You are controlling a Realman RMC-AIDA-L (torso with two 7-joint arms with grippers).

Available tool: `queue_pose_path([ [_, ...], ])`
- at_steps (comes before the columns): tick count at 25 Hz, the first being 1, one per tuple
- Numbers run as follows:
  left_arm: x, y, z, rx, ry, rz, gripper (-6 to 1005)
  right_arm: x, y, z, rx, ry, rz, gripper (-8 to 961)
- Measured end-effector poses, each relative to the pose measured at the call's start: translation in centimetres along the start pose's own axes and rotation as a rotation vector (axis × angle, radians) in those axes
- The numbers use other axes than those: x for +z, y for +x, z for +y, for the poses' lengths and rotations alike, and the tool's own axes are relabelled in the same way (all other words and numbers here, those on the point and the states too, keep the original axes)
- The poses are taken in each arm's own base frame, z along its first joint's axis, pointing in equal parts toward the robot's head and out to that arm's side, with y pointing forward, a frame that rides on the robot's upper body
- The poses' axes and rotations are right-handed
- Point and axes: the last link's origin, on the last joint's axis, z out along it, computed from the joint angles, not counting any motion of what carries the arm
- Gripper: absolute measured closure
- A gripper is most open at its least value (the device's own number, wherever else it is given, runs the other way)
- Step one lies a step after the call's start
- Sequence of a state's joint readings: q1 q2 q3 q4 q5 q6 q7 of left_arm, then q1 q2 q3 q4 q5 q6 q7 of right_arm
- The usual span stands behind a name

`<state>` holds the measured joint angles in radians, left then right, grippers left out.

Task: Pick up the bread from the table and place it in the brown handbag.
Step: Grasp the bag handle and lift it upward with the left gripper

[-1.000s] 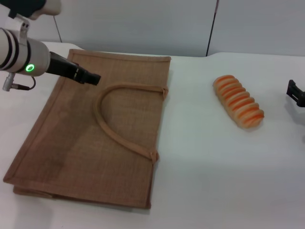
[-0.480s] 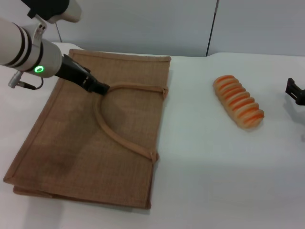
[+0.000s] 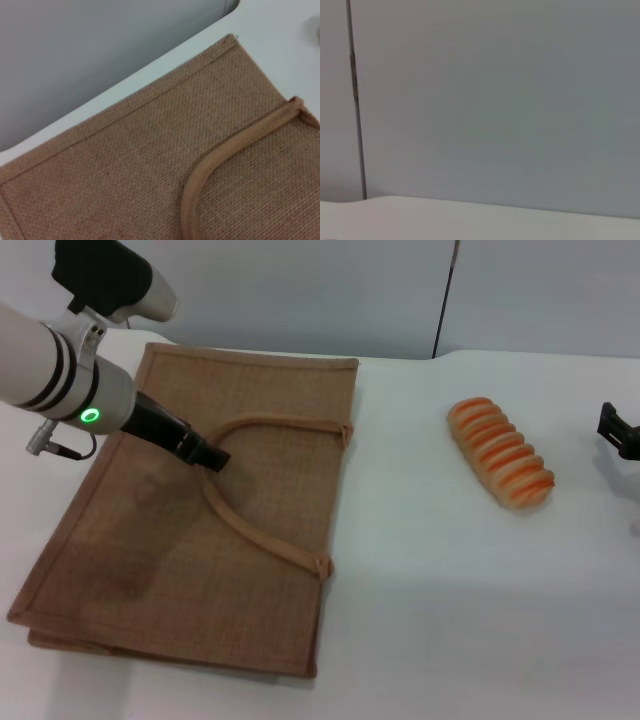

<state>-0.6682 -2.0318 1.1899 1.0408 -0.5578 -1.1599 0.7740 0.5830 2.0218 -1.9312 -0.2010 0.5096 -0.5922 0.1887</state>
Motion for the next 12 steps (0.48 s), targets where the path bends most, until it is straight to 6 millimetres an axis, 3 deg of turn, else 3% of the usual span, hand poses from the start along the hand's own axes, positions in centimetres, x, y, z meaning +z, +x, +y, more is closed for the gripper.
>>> queue_pose_path([
  [12,1.1,-0.1,-0.31,-0.021,0.018,0.004,321,0.14,-0.2,0.19,0.001,-0.005,-0.002,121],
])
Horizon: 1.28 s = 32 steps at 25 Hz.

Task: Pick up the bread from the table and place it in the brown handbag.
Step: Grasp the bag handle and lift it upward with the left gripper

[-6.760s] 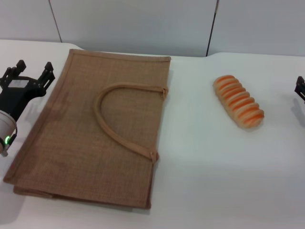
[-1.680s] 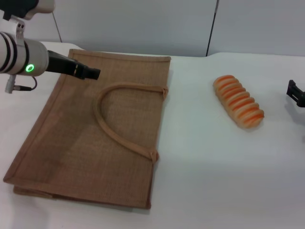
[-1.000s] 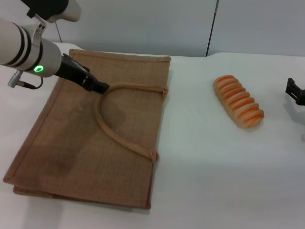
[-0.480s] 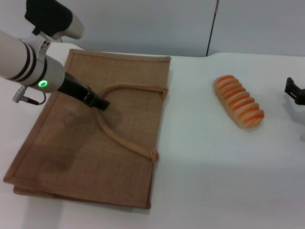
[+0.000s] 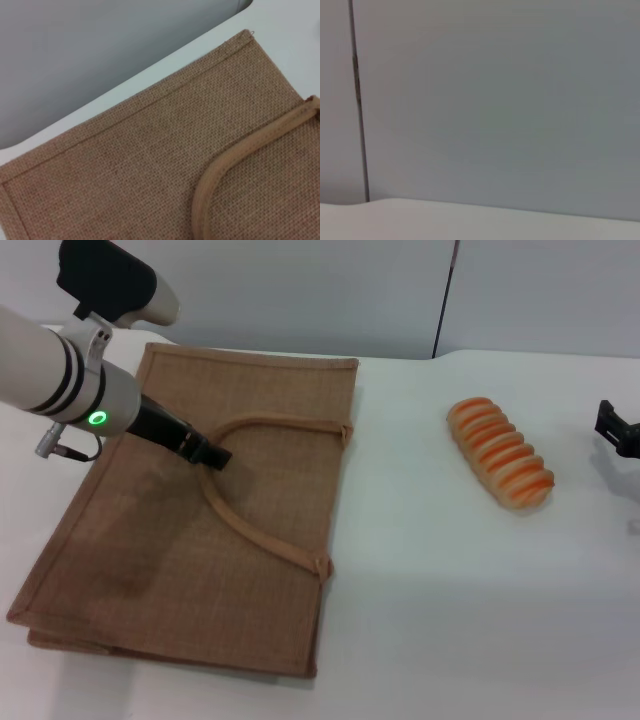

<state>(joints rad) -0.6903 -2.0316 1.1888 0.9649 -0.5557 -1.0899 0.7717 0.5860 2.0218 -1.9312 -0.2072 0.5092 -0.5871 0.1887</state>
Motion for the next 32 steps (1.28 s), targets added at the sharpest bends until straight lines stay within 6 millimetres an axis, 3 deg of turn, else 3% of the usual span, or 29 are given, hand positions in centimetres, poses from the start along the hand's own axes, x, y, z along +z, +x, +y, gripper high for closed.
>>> queue_pose_path([
  [7,1.1,-0.4,0.1,-0.019,0.0,-0.014,327,0.1,0.1,0.1,0.001,0.0,0.015,122],
  [25,1.7,-0.7,-0.3,-0.048,0.026,-0.002,344,0.1,0.0,0.1,0.001,-0.001,0.014,123],
  [32,2.1,-0.5,-0.5,-0.053,0.039,0.009,505,0.2,-0.1,0.2,0.0,-0.003,0.012,123],
])
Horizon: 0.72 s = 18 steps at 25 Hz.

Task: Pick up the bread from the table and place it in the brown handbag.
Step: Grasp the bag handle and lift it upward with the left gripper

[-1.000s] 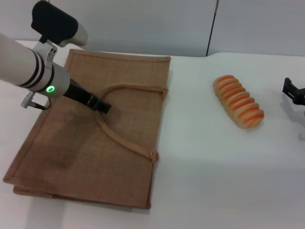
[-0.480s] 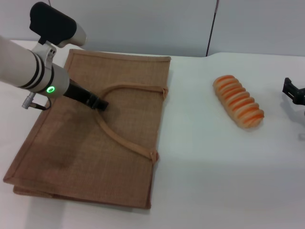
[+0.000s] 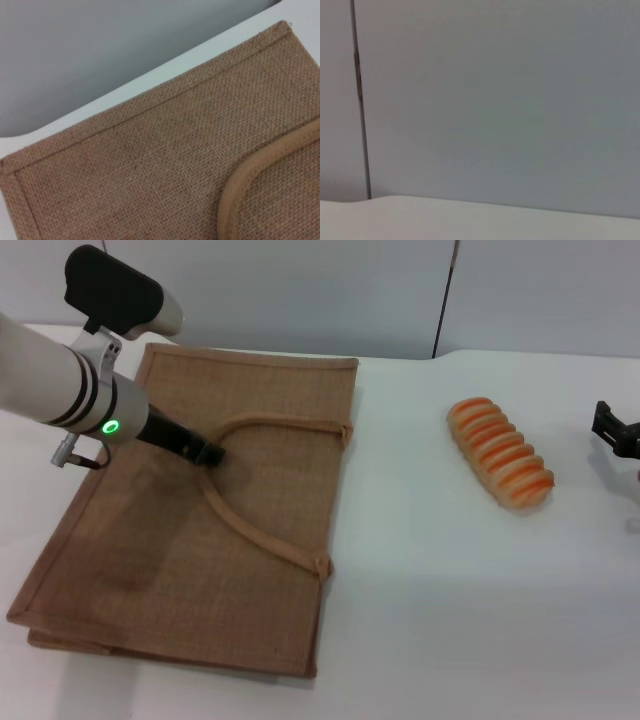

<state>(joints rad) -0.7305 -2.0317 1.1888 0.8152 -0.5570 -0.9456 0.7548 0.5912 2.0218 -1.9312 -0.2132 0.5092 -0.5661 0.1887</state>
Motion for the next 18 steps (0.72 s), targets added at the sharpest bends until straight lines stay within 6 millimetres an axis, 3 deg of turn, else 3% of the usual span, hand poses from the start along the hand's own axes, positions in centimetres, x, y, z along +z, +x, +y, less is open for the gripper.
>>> queue_pose_path([
  [9,0.2,0.9,0.1,-0.004,0.008,0.036,619,0.1,-0.1,0.0,0.001,-0.001,-0.002,124],
  [15,1.2,1.1,0.5,0.0,0.006,0.013,788,0.1,-0.1,0.1,0.0,-0.001,-0.001,125],
  [18,1.3,1.1,0.6,0.001,0.005,0.01,783,0.1,-0.1,0.1,0.001,-0.001,-0.001,125],
])
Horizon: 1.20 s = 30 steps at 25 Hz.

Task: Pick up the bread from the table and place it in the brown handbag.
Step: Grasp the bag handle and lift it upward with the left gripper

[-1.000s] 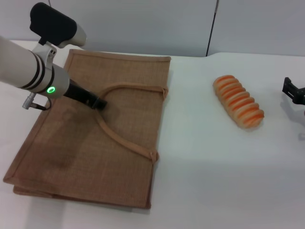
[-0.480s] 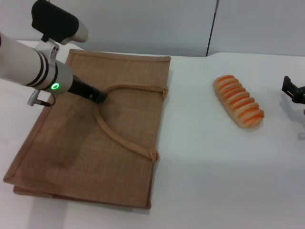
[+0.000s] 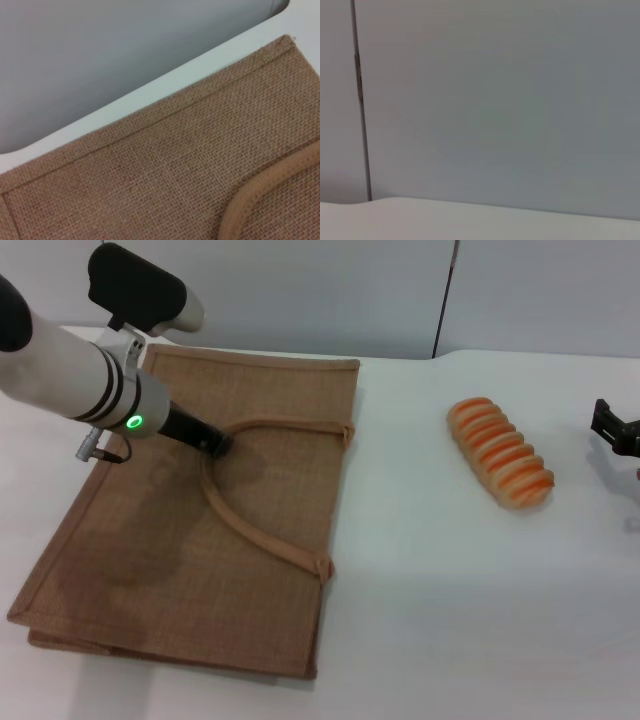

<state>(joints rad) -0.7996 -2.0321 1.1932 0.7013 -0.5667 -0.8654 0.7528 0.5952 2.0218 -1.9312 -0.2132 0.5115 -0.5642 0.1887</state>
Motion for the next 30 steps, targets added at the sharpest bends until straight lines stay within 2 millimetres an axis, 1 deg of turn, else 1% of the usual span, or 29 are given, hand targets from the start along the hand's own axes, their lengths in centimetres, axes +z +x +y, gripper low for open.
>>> queue_pose_path([
  [11,-0.08,0.15,-0.05,-0.01,0.001,0.007,767,0.02,0.15,-0.01,-0.001,0.002,0.012,126],
  [16,-0.01,0.03,-0.22,-0.017,0.011,0.013,687,0.03,0.13,-0.01,0.0,0.002,0.012,126],
  [26,0.06,0.11,-0.51,-0.027,0.032,0.029,706,0.09,0.04,0.04,0.0,0.001,0.011,126],
  [30,0.11,0.06,-0.48,-0.026,0.032,0.028,741,0.24,-0.15,0.15,-0.001,-0.002,0.009,125],
])
